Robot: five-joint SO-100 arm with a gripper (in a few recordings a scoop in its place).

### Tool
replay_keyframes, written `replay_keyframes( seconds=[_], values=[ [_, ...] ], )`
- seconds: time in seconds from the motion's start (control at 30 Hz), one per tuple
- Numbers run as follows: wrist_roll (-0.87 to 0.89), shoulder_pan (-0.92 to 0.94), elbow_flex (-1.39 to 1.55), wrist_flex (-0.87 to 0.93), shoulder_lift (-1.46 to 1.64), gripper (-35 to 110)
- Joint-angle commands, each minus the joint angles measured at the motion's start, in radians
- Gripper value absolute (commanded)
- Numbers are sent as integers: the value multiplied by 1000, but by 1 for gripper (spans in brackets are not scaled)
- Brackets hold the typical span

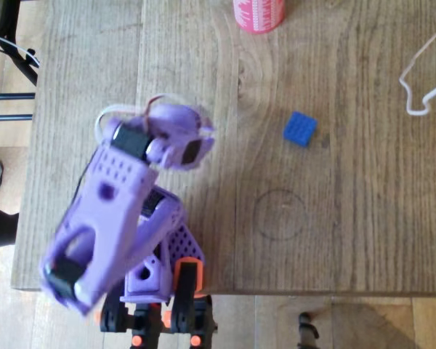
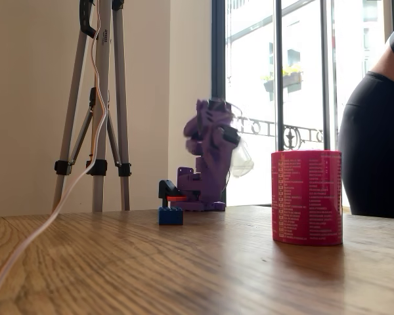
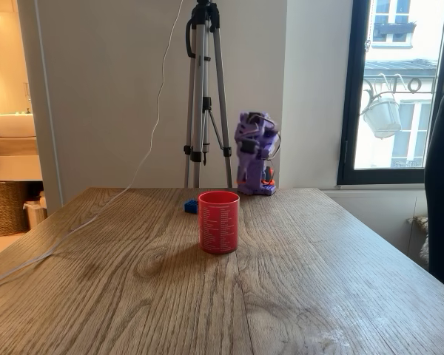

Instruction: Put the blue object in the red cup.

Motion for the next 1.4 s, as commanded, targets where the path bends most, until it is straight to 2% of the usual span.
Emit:
replay_keyframes(
  seconds=[0.0, 0.3, 0.63, 1.03, 1.37],
  values=[
    [-34, 110, -313, 64, -330, 1],
    [-48, 166, -581, 97, -678, 1],
    [-97, 202, -834, -124, -989, 0],
    [-123, 178, -853, 51, -1032, 0],
    [-104, 160, -842, -35, -1081, 0]
  ],
)
